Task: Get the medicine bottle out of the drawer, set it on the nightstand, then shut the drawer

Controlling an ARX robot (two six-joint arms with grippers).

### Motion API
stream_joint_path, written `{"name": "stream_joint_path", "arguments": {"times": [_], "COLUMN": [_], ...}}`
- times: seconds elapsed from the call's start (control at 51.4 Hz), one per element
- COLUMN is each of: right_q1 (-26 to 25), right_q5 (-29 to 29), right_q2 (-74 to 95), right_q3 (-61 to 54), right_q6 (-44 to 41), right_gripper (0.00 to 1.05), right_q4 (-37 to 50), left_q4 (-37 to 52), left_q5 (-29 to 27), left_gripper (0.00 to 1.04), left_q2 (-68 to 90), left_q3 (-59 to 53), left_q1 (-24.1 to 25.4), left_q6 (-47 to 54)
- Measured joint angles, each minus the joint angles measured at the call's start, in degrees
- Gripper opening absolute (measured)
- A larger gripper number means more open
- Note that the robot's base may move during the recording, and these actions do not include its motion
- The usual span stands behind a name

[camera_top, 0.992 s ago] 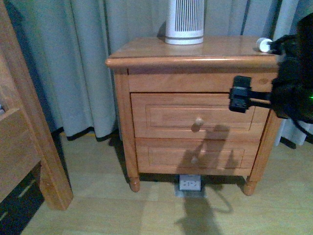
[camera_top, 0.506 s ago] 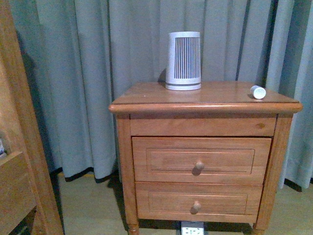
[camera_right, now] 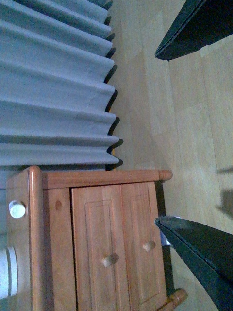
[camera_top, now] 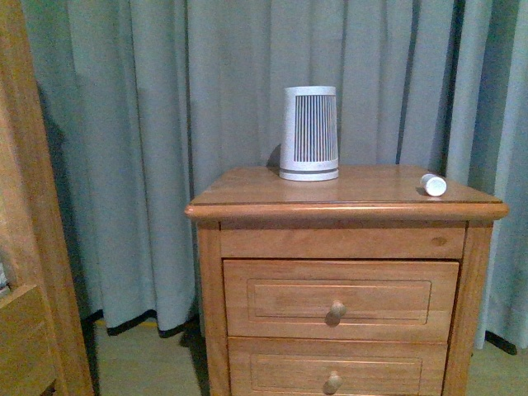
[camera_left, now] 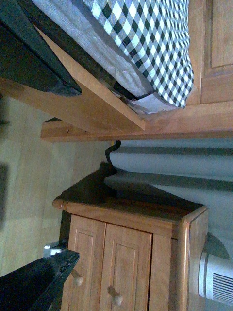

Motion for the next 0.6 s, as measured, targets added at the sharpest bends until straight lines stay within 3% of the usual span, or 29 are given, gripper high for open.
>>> {"name": "stream_joint_path", "arguments": {"times": [0.058,0.156,0.214,0.35,0.506,0.603], "right_q1": [0.0,-3.6,-3.9,-4.2,-4.2,-4.2], "right_q5": [0.0,-16.5,-20.9,-21.4,-21.4,-21.4], "right_q2": [0.0,-2.9,-4.2,-5.4,-5.5,-5.5], "right_q3": [0.0,-1.9,-2.8,-4.0,-4.0,-4.0], "right_q6": [-0.3,-0.9,-1.3,-1.6,-1.6,-1.8], "right_gripper": [0.98,0.82,0.71,0.44,0.04,0.03], "right_q4": [0.0,3.7,4.3,4.3,4.3,4.3], "left_q4": [0.0,0.0,0.0,0.0,0.0,0.0], "left_q5": [0.0,0.0,0.0,0.1,0.0,0.0], "left_gripper": [0.98,0.98,0.98,0.98,0.98,0.98], "left_q2": [0.0,0.0,0.0,0.0,0.0,0.0], "left_q3": [0.0,0.0,0.0,0.0,0.0,0.0], "left_q1": [0.0,0.0,0.0,0.0,0.0,0.0], "left_q6": [0.0,0.0,0.0,0.0,0.0,0.0]}}
